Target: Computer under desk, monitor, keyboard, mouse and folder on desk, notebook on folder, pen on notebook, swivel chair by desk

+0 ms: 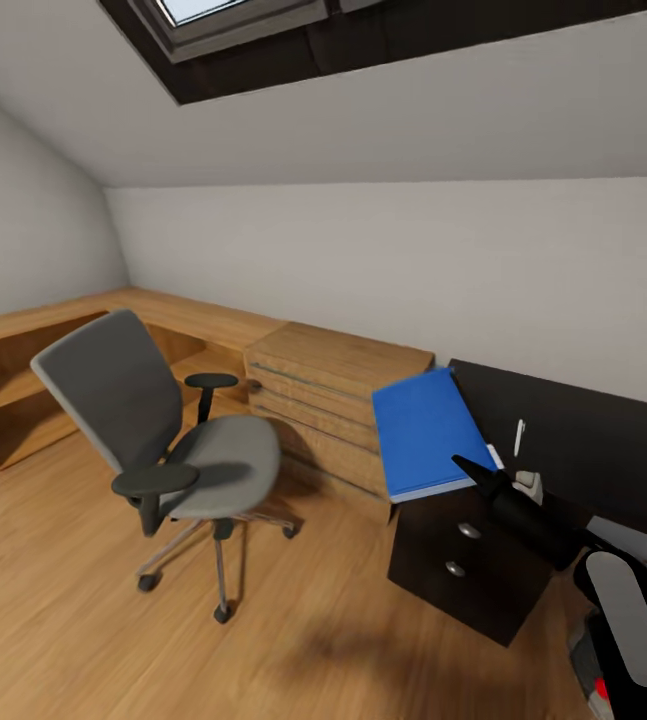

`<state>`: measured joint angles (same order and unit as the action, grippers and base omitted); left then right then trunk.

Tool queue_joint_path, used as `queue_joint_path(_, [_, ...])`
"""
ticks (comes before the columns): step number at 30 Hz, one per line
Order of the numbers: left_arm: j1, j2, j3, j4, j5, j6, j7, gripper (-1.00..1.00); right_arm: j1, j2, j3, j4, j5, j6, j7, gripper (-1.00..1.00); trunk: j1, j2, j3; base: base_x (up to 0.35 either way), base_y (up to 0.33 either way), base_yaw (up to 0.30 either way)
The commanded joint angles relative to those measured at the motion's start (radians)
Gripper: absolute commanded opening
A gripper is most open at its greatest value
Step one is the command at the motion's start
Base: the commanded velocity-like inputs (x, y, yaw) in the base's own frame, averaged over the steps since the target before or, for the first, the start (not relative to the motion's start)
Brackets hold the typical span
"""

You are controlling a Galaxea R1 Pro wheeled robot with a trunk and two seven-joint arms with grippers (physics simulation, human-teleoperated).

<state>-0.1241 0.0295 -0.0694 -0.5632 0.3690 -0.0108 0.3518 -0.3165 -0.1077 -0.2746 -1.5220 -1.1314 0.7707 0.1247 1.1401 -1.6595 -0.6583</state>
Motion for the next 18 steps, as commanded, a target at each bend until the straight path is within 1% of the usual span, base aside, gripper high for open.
queue_joint_path(1, [0.000,0.000,-0.012,0.004,0.009,-0.029,0.007,1.00,-0.001,0.000,-0.002,0.000,0.004,0.005,0.006,-1.00,0.000,0.000,-0.001,0.000,0.000,-0.300])
queue_joint_path(2, [0.000,0.000,-0.016,0.008,0.008,-0.044,0.007,1.00,-0.001,0.000,-0.002,0.000,0.004,0.005,0.006,-1.00,0.000,0.000,-0.001,0.000,0.000,-0.300])
queue_joint_path(4, [0.000,-0.002,-0.047,0.040,0.008,-0.096,0.007,1.00,-0.001,0.000,-0.002,0.000,0.004,0.005,0.006,-1.00,0.000,0.000,-0.001,0.000,0.000,-0.300])
queue_joint_path(7, [0.000,-0.003,-0.084,0.068,0.008,-0.136,0.008,1.00,-0.001,0.000,-0.002,0.000,0.004,0.005,0.006,-1.00,0.000,0.000,-0.001,0.000,0.000,-0.300])
queue_joint_path(10, [0.000,-0.003,-0.095,0.076,0.008,-0.149,0.008,1.00,-0.001,0.000,-0.002,0.000,0.004,0.005,0.006,-1.00,0.000,0.000,-0.001,0.000,0.000,-0.300])
queue_joint_path(14, [0.000,-0.003,-0.100,0.080,0.008,-0.155,0.009,1.00,-0.001,0.000,-0.002,0.001,0.004,0.005,0.006,-1.00,0.000,0.000,-0.001,0.000,0.000,-0.290])
queue_joint_path(18, [0.000,-0.003,-0.102,0.081,0.008,-0.157,0.009,1.00,-0.001,0.000,-0.003,0.002,0.003,0.005,0.008,-1.00,0.000,0.000,-0.001,0.000,0.000,-0.135])
